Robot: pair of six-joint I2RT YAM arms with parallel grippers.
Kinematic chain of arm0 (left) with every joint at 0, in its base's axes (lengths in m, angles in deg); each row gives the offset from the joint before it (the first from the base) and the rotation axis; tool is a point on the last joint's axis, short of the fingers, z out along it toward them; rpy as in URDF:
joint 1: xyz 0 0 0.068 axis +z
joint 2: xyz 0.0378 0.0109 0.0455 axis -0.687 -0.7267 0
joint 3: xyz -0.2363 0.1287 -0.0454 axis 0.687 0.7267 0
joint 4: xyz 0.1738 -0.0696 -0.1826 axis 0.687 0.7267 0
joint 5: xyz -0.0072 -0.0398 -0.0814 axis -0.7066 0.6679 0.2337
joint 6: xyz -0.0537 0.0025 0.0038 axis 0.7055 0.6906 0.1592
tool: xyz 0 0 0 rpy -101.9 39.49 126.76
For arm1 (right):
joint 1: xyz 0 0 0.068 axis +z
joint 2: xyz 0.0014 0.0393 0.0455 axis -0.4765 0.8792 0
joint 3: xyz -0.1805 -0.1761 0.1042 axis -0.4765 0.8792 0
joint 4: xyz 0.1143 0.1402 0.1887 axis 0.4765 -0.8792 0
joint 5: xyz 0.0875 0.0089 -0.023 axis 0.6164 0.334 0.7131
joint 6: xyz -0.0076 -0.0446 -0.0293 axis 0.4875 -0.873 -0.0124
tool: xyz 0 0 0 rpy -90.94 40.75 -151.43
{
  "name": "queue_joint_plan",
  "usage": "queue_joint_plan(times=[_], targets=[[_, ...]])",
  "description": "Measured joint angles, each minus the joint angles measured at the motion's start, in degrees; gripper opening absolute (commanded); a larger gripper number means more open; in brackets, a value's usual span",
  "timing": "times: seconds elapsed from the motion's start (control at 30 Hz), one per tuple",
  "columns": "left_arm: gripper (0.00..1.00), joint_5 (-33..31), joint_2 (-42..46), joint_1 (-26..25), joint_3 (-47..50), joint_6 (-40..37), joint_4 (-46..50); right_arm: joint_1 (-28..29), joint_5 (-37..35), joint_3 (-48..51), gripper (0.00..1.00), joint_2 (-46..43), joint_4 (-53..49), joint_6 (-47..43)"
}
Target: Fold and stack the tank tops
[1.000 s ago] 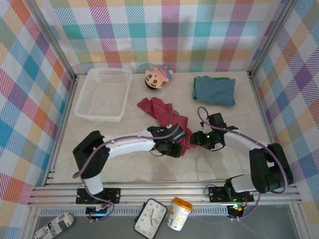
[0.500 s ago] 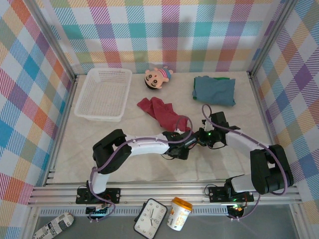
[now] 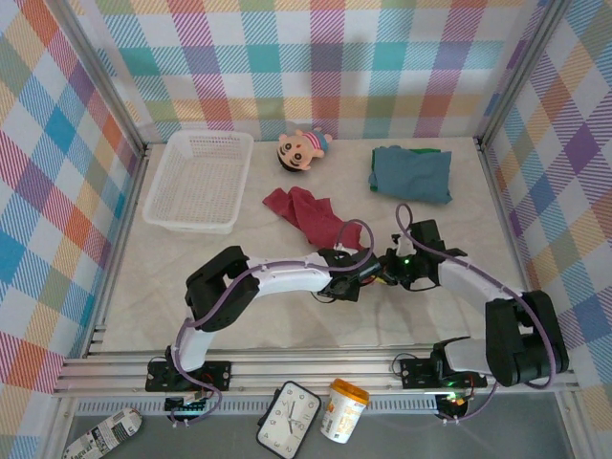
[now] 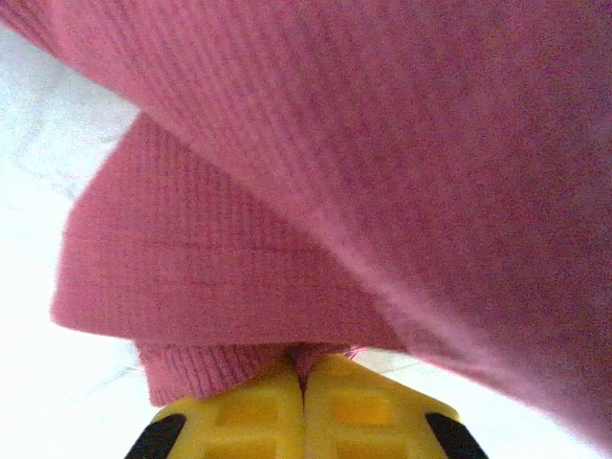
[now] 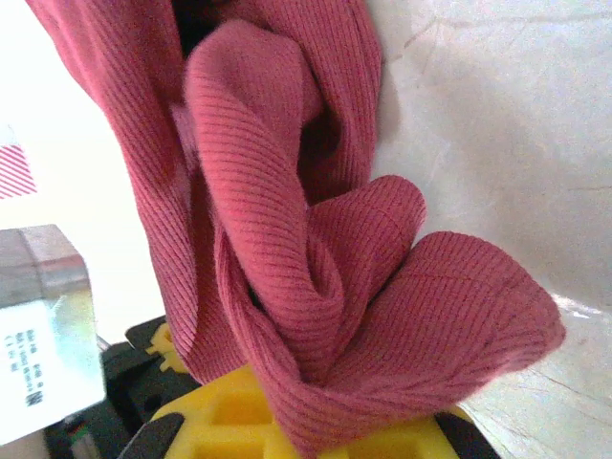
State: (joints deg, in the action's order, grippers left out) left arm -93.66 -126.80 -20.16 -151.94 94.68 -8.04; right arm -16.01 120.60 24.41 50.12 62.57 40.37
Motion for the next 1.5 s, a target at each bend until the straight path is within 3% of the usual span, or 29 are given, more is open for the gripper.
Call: queue_joint_plan(times=[0.2,0.37,0.53,0.67,0.8,0.97,1.07,1.17,1.33,1.5], targets=[[0.0,-4.61,5.11,1.33,1.38,-2.71,8.09,-3.43,0.87,-1.75,0.07,-3.48,-3.8,0.09],[0.0,-11.43,17.35,5.62,0.33,-7.69,18.51,-7.58,3.26,-5.55,0.11,-5.7,-6.47,2.25],[0.0,-18.12,28.09,12.0,-9.66,-15.21,27.43,-9.11,8.39,-9.29,0.16,-6.4,-6.05,8.0],[0.0,-21.22,32.39,14.29,-15.34,-20.28,31.04,-9.44,11.17,-9.09,0.19,-6.36,-5.27,13.35],[0.0,-20.09,35.04,16.31,-10.08,-23.1,31.36,-9.53,12.7,-2.99,0.21,-6.36,-2.19,18.05],[0.0,-12.17,33.2,17.75,5.35,-23.71,27.63,-8.26,10.84,4.55,0.29,-6.36,-3.21,18.16],[0.0,-10.93,31.23,17.88,8.22,-22.75,27.34,-3.91,8.04,2.1,0.4,-6.4,-4.79,12.85],[0.0,-11.69,31.74,18.51,8.37,-21.11,27.5,4.33,3.8,-1.29,0.48,-7.26,-4.81,7.89],[0.0,-15.13,35.47,22.97,9.97,-19.41,27.67,22.88,-4.15,-4.63,0.56,-5.2,-1.03,3.19],[0.0,-13.29,39.12,30.16,15.34,-21.9,25.59,41.09,-12.85,-13.29,0.61,5.92,1.81,-5.92]])
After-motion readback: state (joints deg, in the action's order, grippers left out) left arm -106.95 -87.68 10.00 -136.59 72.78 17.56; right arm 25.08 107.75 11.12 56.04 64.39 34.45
